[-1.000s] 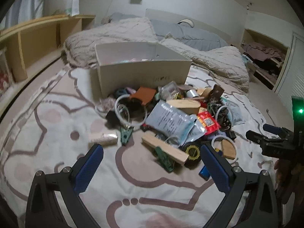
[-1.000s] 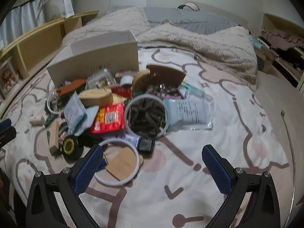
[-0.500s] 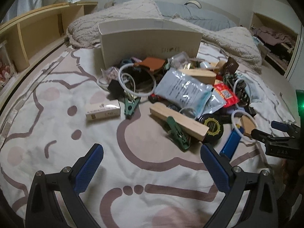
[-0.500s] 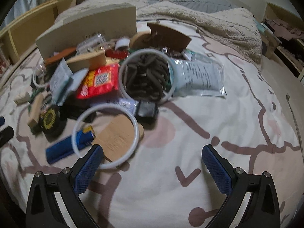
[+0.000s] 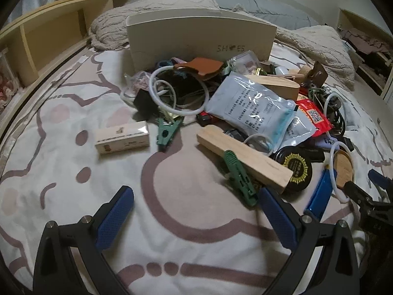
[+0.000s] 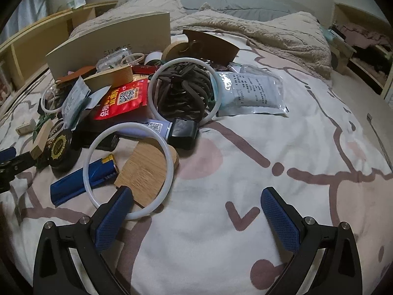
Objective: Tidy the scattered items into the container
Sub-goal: 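Move the left tool toward the wooden stick while the right tool approaches the white ring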
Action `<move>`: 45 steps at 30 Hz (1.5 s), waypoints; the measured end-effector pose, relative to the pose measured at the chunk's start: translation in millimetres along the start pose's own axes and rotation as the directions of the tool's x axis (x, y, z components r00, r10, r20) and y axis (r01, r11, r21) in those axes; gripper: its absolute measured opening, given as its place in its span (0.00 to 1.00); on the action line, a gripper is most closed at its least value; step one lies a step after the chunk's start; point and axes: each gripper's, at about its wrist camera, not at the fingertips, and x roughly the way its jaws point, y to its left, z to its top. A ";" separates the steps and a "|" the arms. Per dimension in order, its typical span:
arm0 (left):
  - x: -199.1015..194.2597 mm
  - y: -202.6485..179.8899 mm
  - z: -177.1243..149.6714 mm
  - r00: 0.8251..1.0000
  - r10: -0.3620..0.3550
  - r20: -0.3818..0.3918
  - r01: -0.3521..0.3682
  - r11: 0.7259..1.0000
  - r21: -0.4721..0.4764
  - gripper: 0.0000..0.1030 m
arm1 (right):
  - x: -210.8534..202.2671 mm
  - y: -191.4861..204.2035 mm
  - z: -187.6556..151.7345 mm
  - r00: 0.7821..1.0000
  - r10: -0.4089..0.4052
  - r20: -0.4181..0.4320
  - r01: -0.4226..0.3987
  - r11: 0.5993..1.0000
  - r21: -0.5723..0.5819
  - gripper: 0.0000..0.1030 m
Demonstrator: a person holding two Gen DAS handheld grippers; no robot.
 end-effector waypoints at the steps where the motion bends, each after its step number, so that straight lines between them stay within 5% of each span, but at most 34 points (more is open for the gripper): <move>1: 1.8 -1.7 1.3 1.000 0.006 -0.001 -0.006 1.000 0.004 1.00 | -0.3 -0.1 -0.8 1.000 -0.001 0.005 0.001 1.000 0.000 1.00; 17: 7.8 15.7 1.4 0.991 0.122 -0.045 -0.123 0.992 -0.010 1.00 | -0.1 -1.3 -6.9 0.998 0.006 0.062 -0.007 1.000 0.013 1.00; 23: 7.3 28.8 -7.3 0.972 0.230 -0.053 -0.228 0.973 0.039 1.00 | 0.4 -0.9 -6.9 0.998 0.005 0.069 -0.006 1.000 0.014 1.00; 38: -31.0 52.9 -21.4 0.994 0.109 -0.009 -0.109 0.993 -0.041 1.00 | -0.2 -1.6 -7.6 0.997 0.007 0.078 -0.008 1.000 0.015 1.00; 45: -31.7 22.8 -12.8 1.000 0.011 0.020 -0.011 1.000 0.001 1.00 | -0.1 -1.9 -7.7 0.997 0.008 0.080 -0.009 1.000 0.015 1.00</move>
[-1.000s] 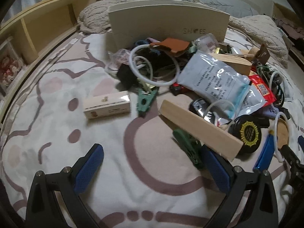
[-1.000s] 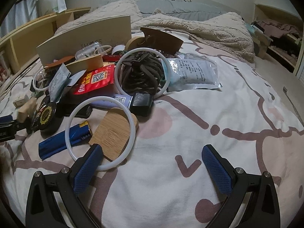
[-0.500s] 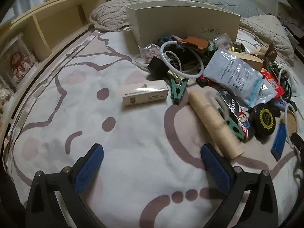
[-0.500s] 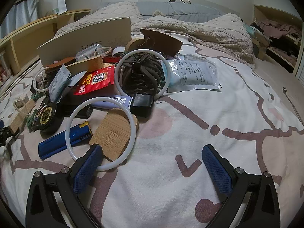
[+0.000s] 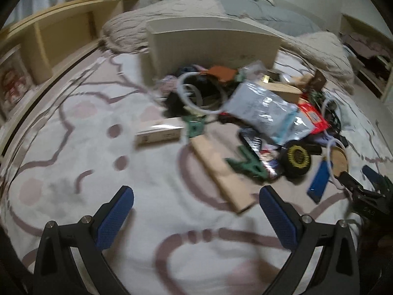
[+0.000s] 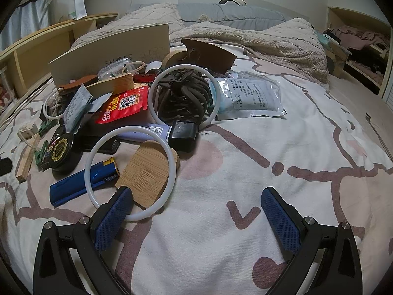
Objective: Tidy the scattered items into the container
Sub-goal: 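Move the left tool toward the wooden stick while the right tool approaches the white ring, then close the left tool on the end of the light wooden stick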
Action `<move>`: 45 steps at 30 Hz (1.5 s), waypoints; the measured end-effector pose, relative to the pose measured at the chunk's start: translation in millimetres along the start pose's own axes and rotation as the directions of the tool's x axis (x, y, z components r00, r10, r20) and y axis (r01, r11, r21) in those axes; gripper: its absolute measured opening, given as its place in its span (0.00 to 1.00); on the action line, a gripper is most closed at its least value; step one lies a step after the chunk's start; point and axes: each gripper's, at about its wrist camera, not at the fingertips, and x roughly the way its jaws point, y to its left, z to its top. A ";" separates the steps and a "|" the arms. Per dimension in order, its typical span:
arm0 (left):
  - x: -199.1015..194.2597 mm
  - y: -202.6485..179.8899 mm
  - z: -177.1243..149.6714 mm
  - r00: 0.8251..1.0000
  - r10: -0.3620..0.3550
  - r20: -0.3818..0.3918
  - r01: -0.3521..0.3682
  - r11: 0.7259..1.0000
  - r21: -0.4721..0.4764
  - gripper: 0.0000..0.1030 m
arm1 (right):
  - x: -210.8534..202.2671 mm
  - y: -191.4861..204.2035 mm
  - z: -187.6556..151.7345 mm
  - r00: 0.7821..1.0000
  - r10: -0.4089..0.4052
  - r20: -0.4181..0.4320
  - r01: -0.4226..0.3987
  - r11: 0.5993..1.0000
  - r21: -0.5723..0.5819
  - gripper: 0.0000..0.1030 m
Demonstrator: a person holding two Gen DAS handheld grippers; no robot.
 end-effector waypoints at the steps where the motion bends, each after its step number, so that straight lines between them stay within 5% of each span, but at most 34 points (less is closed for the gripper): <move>1: 3.6 -7.0 1.1 1.000 0.003 -0.002 -0.003 1.000 0.018 1.00 | 0.1 0.0 0.0 1.000 0.000 0.000 0.000 1.000 0.000 1.00; 8: 36.6 -20.4 2.1 0.983 0.175 -0.060 -0.170 0.982 0.083 1.00 | -0.8 0.4 -0.5 1.000 0.002 0.007 -0.002 1.000 0.002 1.00; 21: 23.4 55.1 -2.2 0.964 0.254 -0.077 -0.259 0.964 -0.063 1.00 | 0.1 -0.5 -1.2 1.000 0.008 0.014 -0.008 1.000 0.005 1.00; 33: 26.3 64.7 -0.9 0.996 0.081 -0.032 -0.085 0.983 -0.163 0.98 | -2.1 2.2 -2.5 1.000 -0.020 0.014 0.020 1.000 -0.004 1.00; 39: 34.6 43.3 -8.3 0.991 0.133 -0.015 -0.134 0.989 -0.064 0.98 | -3.6 10.5 -6.7 0.997 -0.077 -0.022 0.076 0.997 -0.028 1.00; 45: 34.1 46.2 -11.6 0.993 0.115 -0.005 -0.115 0.991 -0.064 0.98 | -7.3 10.1 -8.7 0.994 -0.085 -0.062 0.083 0.996 -0.037 1.00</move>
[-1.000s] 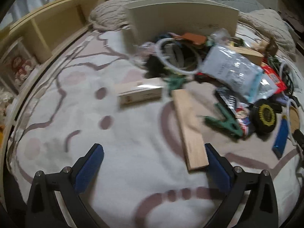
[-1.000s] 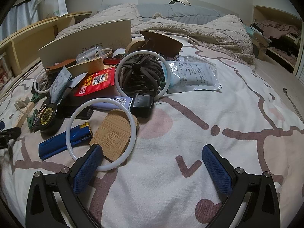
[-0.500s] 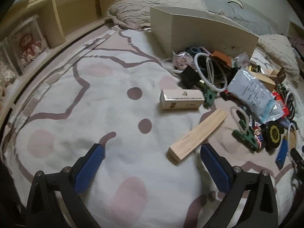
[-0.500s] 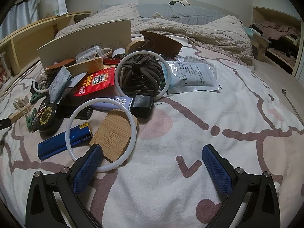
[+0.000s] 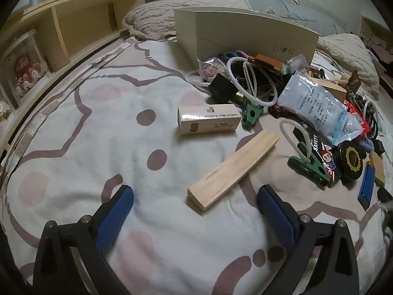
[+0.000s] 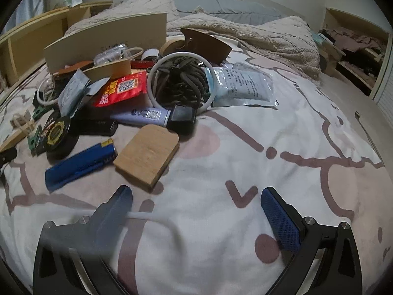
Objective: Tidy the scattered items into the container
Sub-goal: 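Close the left tool on the end of the light wooden stick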
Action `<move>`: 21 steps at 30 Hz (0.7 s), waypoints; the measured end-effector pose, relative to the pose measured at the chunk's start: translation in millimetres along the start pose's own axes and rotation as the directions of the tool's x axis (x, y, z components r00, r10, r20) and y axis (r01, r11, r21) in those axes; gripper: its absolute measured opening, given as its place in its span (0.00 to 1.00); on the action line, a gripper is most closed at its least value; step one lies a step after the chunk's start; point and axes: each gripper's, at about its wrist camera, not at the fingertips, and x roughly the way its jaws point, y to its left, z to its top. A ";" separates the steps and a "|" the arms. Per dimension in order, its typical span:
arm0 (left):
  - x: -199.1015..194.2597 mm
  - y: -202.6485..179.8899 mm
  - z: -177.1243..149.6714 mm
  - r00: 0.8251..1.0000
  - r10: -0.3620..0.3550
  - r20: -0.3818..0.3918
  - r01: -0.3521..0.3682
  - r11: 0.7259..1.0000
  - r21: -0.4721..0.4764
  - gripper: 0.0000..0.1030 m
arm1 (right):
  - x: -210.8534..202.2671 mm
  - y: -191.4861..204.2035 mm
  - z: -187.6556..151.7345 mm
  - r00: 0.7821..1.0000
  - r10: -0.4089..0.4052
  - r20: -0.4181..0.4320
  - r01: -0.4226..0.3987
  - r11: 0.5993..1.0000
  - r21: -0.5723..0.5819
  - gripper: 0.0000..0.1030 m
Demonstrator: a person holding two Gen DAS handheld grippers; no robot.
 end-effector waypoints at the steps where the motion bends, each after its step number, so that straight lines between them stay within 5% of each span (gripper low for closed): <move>1: 0.6 -0.4 -0.5 1.000 0.003 -0.003 -0.003 1.000 0.005 0.98 | -1.1 -0.4 -1.1 1.000 0.002 -0.006 -0.002 1.000 -0.008 1.00; 14: -1.9 -0.4 -3.9 1.000 -0.022 0.018 0.022 1.000 0.012 0.98 | -12.8 -39.8 -6.8 0.995 0.046 -0.085 -0.050 0.998 -0.047 1.00; 21: -6.4 -3.8 -5.3 0.998 -0.036 0.058 0.034 0.999 0.038 0.82 | -21.6 -55.8 -10.5 0.991 0.039 -0.127 -0.045 0.998 -0.046 1.00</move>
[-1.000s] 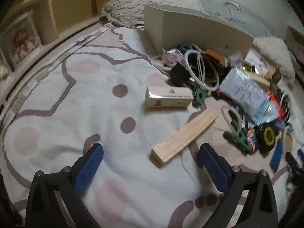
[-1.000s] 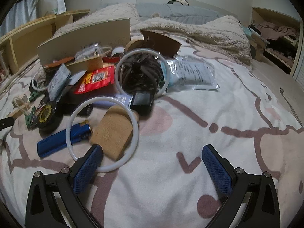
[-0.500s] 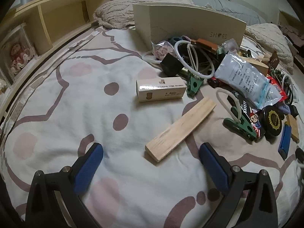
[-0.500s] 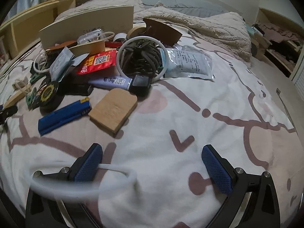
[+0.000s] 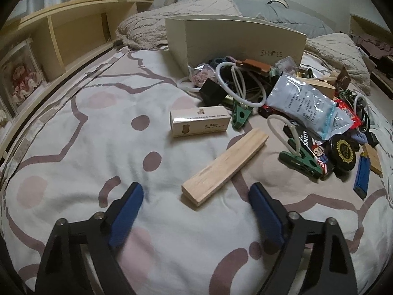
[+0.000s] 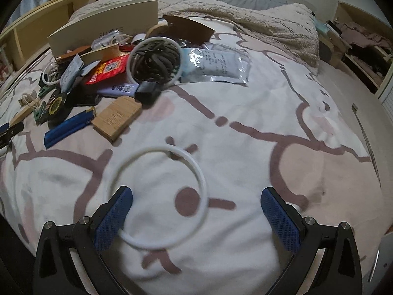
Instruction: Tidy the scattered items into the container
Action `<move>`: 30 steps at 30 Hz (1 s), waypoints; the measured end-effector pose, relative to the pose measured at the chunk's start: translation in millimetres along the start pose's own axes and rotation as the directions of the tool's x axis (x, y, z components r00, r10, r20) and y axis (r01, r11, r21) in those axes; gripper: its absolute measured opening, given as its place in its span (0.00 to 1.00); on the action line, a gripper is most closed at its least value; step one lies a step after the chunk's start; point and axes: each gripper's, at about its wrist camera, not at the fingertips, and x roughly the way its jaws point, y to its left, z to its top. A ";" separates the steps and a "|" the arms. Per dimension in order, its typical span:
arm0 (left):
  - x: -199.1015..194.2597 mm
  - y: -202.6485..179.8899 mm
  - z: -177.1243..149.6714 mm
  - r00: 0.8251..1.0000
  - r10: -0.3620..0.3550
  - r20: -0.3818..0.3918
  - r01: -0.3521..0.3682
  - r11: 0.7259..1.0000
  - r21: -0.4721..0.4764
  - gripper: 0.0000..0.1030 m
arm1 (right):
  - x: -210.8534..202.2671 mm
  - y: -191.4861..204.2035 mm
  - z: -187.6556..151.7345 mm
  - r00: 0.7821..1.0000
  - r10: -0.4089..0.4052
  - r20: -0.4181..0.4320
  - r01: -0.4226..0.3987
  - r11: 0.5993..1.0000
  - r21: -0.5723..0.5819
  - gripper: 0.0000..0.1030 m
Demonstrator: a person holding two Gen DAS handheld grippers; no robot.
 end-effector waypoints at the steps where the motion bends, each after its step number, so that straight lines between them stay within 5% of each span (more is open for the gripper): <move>1: -0.2 -0.6 0.5 1.000 -0.004 0.003 0.004 1.000 0.003 0.80 | -0.9 -2.6 -1.1 1.000 0.000 -0.004 0.000 1.000 0.004 1.00; 14: -8.8 -8.6 -0.8 0.996 -0.088 0.028 0.087 0.996 0.026 0.28 | -3.2 -15.7 -21.7 0.998 -0.041 0.039 0.038 0.997 0.072 1.00; 30: -42.6 -12.6 -27.4 0.974 -0.226 -0.031 0.225 0.973 -0.047 0.18 | -2.1 -17.1 -23.2 0.998 -0.033 0.056 0.028 0.996 0.081 1.00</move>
